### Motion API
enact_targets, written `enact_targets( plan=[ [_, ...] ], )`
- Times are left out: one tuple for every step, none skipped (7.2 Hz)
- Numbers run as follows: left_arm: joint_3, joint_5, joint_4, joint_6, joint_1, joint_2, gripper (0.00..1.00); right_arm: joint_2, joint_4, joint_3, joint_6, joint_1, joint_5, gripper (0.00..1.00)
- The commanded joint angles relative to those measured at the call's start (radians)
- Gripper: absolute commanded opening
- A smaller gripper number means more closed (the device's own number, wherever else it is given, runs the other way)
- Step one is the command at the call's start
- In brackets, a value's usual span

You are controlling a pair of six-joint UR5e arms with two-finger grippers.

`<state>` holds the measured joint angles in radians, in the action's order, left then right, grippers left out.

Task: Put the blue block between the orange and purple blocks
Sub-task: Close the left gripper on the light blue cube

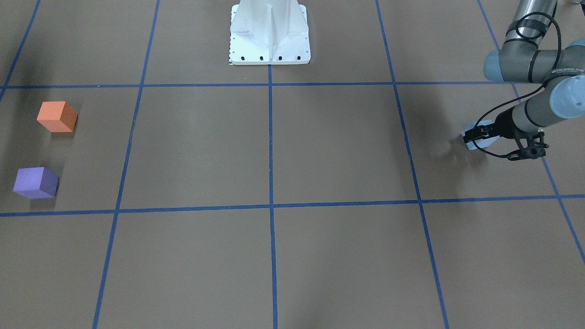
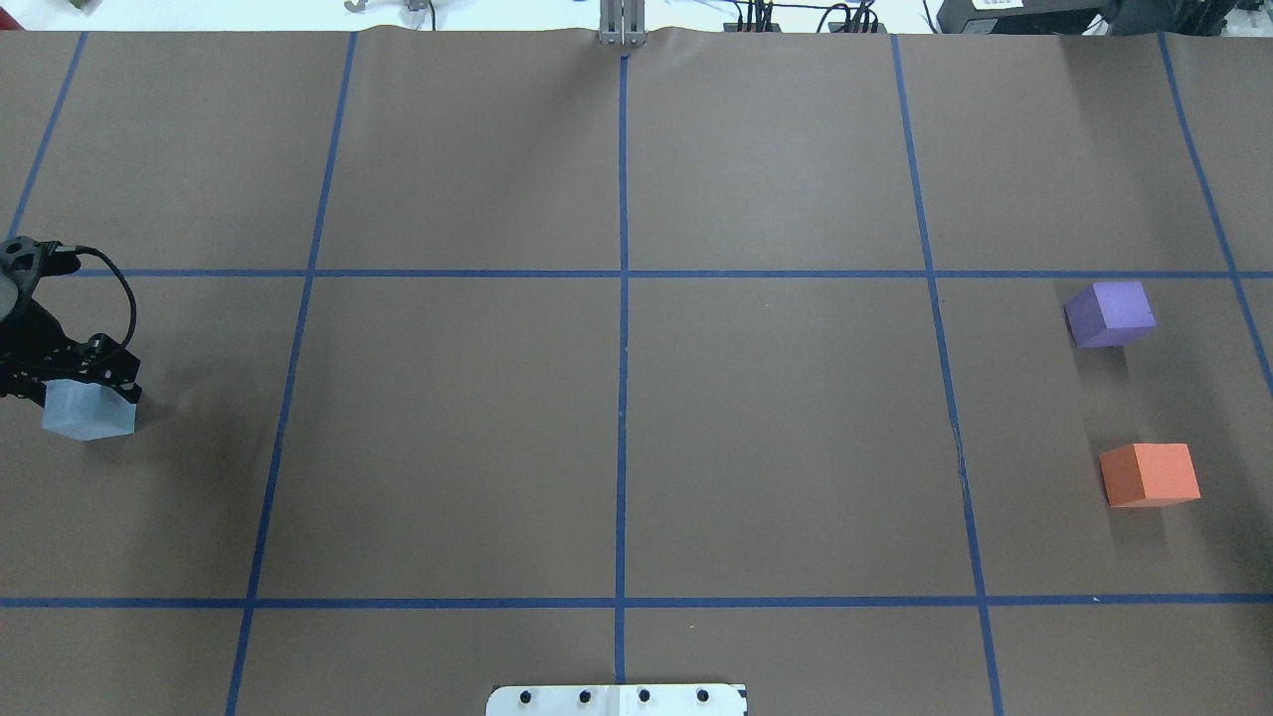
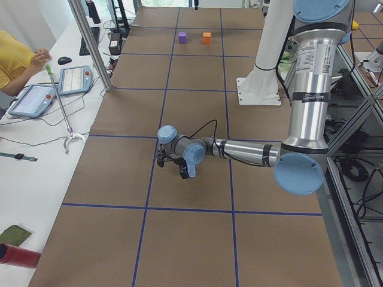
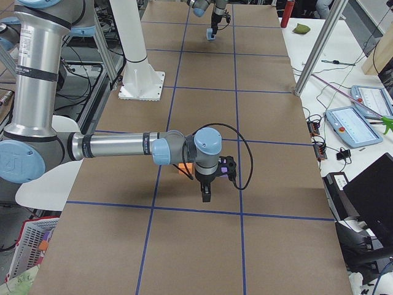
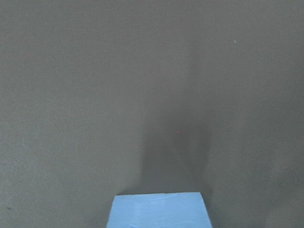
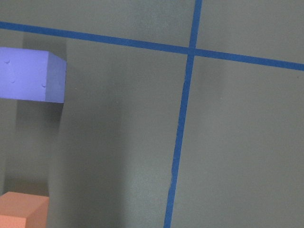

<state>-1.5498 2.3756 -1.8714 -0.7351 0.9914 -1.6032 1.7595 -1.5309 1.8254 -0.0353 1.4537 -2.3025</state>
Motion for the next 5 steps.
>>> enact_targets(
  plan=[
    [-0.001, -0.001, 0.000, -0.003, -0.002, 0.006, 0.87, 0.000, 0.000, 0.000, 0.000, -0.001, -0.002, 1.00],
    [-0.001, -0.003, 0.000, -0.047, -0.003, 0.008, 0.46, 0.000, 0.000, 0.000, 0.000, -0.001, -0.003, 1.00],
    [-0.009, -0.003, 0.001, -0.081, -0.008, 0.006, 0.10, 0.000, 0.000, 0.000, 0.000, -0.001, -0.003, 1.00],
    [-0.069, 0.000, 0.011, -0.116, -0.010, 0.008, 0.00, 0.000, 0.002, 0.002, 0.000, -0.003, -0.003, 1.00],
    [-0.151, 0.002, 0.029, -0.210, -0.010, 0.003, 0.00, 0.000, 0.002, 0.002, 0.000, -0.003, -0.003, 1.00]
  ],
)
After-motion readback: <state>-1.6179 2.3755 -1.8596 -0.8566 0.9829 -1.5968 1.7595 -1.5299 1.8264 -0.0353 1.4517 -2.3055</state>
